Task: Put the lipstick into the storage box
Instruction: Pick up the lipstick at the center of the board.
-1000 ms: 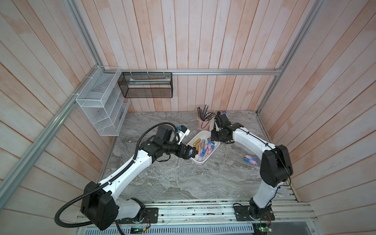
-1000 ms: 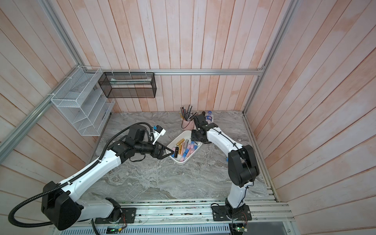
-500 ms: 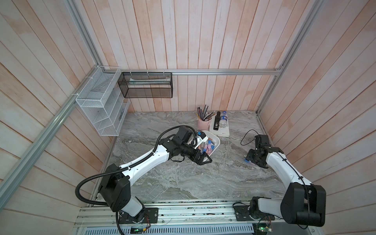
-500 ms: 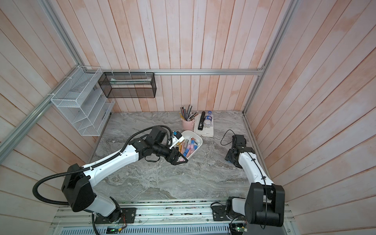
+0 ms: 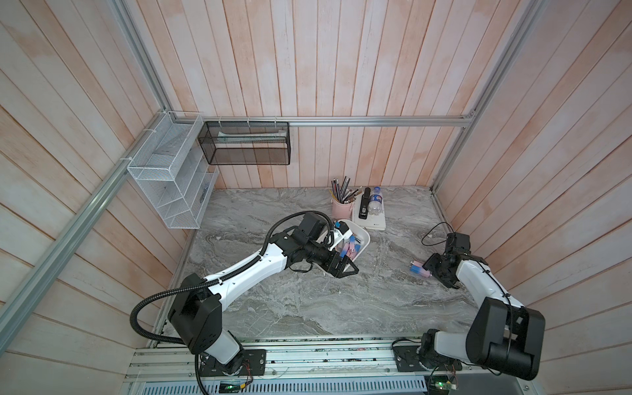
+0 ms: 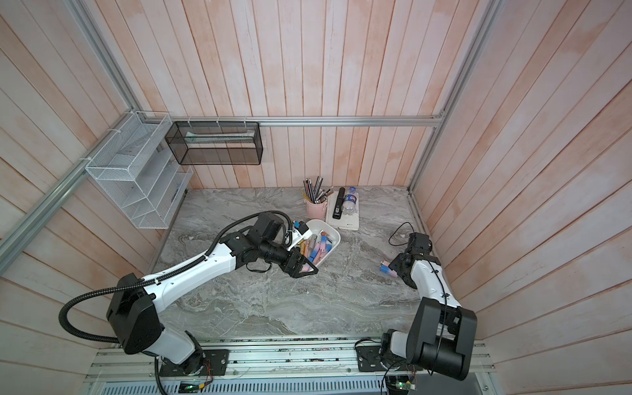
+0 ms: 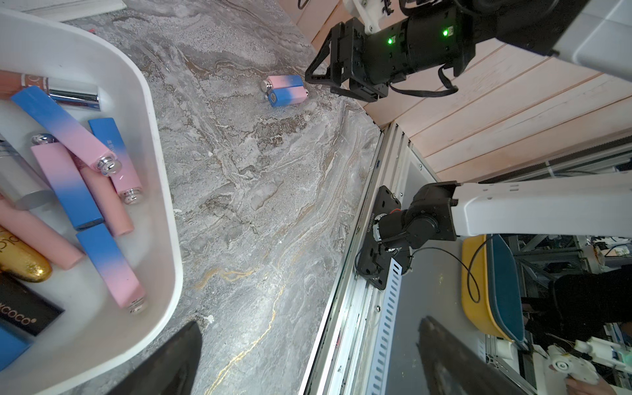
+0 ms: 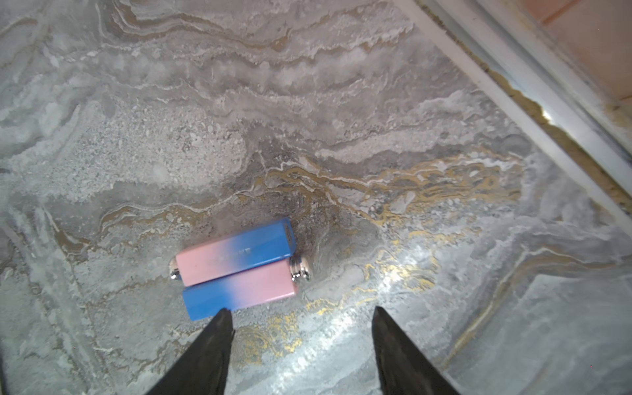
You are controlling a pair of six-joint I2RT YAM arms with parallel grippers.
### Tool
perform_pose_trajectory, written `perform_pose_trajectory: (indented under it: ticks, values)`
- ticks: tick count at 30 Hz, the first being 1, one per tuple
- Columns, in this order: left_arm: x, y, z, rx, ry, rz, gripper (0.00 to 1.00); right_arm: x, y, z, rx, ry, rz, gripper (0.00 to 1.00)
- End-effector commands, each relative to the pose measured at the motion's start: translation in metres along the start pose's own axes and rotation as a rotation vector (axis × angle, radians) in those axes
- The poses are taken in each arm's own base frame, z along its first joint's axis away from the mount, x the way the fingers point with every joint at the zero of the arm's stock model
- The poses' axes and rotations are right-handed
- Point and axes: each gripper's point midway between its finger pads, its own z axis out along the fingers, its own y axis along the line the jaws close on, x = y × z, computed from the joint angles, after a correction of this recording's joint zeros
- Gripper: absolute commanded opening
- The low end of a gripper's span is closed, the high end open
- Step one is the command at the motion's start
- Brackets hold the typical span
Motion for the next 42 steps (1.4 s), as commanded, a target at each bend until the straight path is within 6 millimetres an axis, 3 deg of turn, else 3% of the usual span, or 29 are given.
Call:
perform_pose_trajectory:
  ticks: [1,19,24,31,42]
  values:
    - [0.000,-0.004,-0.005,-0.009,-0.023,0.011,1.00,-0.005,0.016,0.008,-0.077,0.037,0.004,0.66]
    - [0.003,0.001,-0.006,-0.036,-0.032,0.001,1.00,0.005,0.053,0.034,-0.246,0.123,0.018,0.62]
    - [-0.001,0.002,-0.004,-0.042,-0.027,0.007,1.00,0.013,0.078,0.035,-0.282,0.148,-0.017,0.62]
    - [-0.004,0.004,-0.005,-0.054,-0.027,0.017,1.00,0.043,0.119,0.038,-0.269,0.198,-0.122,0.61]
    - [-0.007,0.006,-0.007,-0.075,-0.022,0.037,1.00,0.058,0.124,0.029,-0.232,0.223,-0.116,0.62]
